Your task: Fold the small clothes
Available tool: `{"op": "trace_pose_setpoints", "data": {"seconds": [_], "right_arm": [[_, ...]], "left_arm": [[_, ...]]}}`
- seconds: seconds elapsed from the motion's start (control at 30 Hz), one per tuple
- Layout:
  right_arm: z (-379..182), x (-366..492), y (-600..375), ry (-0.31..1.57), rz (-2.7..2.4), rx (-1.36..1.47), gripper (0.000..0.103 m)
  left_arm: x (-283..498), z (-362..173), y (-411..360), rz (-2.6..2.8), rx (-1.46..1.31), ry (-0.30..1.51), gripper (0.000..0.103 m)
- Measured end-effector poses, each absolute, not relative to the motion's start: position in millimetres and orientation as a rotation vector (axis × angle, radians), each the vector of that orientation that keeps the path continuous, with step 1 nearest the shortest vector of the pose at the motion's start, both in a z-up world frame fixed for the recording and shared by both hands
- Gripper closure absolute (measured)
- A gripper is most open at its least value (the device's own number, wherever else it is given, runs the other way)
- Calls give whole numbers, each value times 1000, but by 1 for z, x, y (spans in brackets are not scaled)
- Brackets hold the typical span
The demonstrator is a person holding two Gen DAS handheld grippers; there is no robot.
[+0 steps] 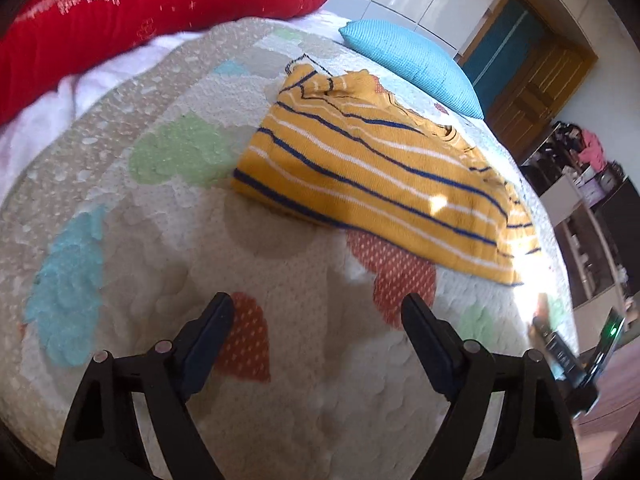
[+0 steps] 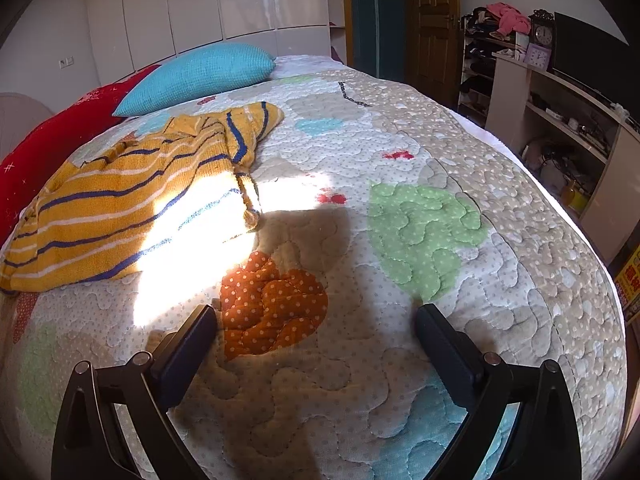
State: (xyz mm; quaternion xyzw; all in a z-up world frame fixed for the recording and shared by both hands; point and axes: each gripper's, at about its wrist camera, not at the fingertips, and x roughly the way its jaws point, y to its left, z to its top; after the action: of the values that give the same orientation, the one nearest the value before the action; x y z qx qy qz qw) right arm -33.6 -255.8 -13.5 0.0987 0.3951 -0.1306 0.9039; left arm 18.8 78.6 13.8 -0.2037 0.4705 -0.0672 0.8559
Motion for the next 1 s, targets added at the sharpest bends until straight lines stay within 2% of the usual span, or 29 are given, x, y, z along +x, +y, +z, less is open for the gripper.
{"op": "trace_pose_setpoints", "data": {"seconds": [0.1, 0.4, 0.43, 0.47, 0.5, 0.6, 0.73, 0.9, 1.0], "right_arm": [[-14, -34, -256, 815, -269, 206, 2], [-14, -33, -254, 814, -266, 201, 1], [-14, -32, -254, 814, -267, 199, 0], [-14, -32, -254, 815, -265, 198, 0], [-14, -31, -254, 816, -264, 197, 0], [-15, -30, -255, 817, -259, 201, 0], [-12, -36, -260, 790, -248, 241, 1], [1, -62, -290, 715, -174, 478, 5], [4, -73, -304, 694, -152, 560, 10]], "left_arm": [[56, 6, 93, -151, -548, 980, 18], [139, -3, 109, -141, -682, 934, 19], [146, -3, 111, -134, -685, 940, 31], [155, -2, 111, -115, -673, 957, 48], [162, -3, 112, -119, -669, 985, 77], [172, 7, 111, -110, -682, 1009, 80], [175, 55, 74, -164, -588, 943, 82], [181, 112, -31, -359, -440, 890, 88], [187, 119, -112, -484, -348, 906, 88]]}}
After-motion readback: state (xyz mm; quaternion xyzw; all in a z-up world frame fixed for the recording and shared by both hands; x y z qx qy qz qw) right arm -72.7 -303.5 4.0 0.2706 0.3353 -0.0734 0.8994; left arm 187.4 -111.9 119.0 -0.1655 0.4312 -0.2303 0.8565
